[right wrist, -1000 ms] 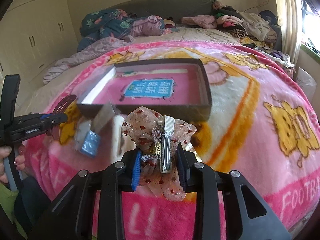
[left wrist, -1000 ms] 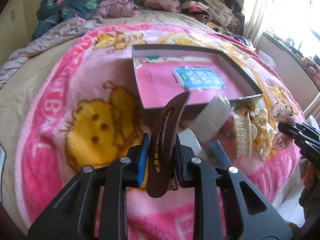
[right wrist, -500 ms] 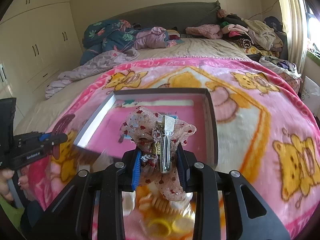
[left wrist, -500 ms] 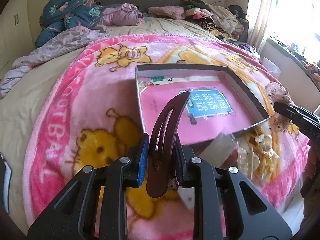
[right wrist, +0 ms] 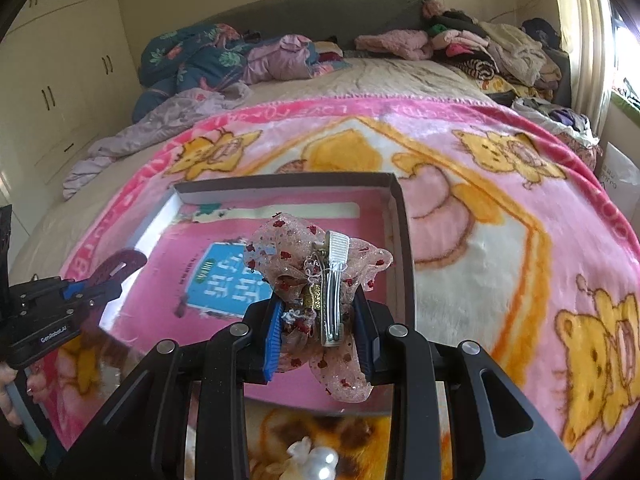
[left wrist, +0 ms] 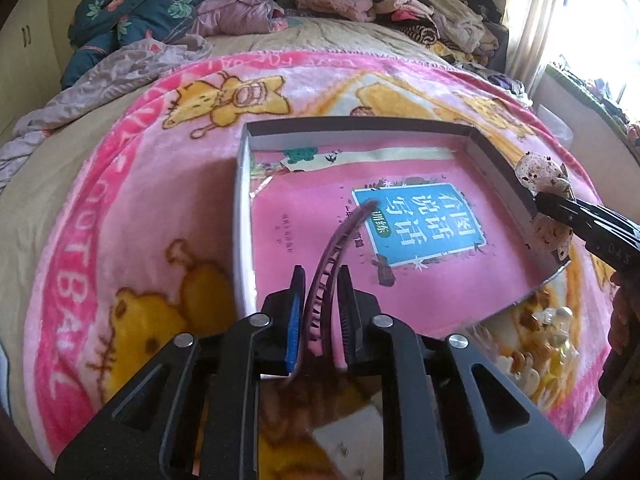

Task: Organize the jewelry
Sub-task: 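Carry both clips into the grey tray and open both tools to release them, then pull both tools back from the tray toward the remaining jewelry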

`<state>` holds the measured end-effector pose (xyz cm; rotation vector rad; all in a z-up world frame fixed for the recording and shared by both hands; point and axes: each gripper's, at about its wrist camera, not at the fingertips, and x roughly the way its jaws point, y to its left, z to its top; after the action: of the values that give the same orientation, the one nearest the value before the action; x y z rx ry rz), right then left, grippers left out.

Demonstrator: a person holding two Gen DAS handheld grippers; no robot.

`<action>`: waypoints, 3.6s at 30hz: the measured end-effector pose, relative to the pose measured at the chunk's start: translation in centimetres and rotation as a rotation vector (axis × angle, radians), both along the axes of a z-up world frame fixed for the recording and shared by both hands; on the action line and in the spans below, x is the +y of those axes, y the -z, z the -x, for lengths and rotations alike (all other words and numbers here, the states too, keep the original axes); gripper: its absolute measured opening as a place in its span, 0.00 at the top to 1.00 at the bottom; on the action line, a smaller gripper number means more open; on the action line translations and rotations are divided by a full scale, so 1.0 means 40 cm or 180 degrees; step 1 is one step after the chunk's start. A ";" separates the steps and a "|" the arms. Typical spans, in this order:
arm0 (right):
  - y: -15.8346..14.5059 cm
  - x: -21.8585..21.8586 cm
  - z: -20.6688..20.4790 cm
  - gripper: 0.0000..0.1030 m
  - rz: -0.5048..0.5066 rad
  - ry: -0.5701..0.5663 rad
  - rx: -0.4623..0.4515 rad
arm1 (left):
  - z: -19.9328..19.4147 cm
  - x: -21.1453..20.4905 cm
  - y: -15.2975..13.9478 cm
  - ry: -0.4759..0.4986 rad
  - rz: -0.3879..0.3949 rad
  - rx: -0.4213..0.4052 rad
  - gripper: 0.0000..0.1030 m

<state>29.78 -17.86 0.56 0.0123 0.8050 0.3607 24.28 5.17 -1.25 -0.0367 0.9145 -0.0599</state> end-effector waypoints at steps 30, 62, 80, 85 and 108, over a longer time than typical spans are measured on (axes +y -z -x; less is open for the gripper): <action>0.037 -0.043 0.038 0.26 -0.0030 0.0028 0.0001 | -0.068 0.007 0.029 -0.0145 -0.0090 0.0074 0.91; -0.075 -0.083 0.249 0.18 0.0007 0.0029 -0.0310 | 0.173 -0.015 -0.147 -0.0146 0.0086 -0.0437 0.21; -0.073 -0.073 0.365 0.18 0.0097 -0.0129 -0.0316 | 0.290 -0.047 -0.132 -0.0114 0.0024 -0.0472 0.21; -0.063 -0.072 0.389 0.18 0.0100 -0.0165 -0.0296 | 0.316 -0.060 -0.114 -0.0092 -0.0002 -0.0432 0.21; -0.011 -0.092 0.455 0.08 0.0140 -0.0319 -0.0264 | 0.358 -0.147 -0.043 0.0091 -0.0154 -0.0279 0.21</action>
<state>11.57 -21.56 1.02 -0.0840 0.7329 0.4355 9.95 -0.73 0.47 0.0238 0.8287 -0.0656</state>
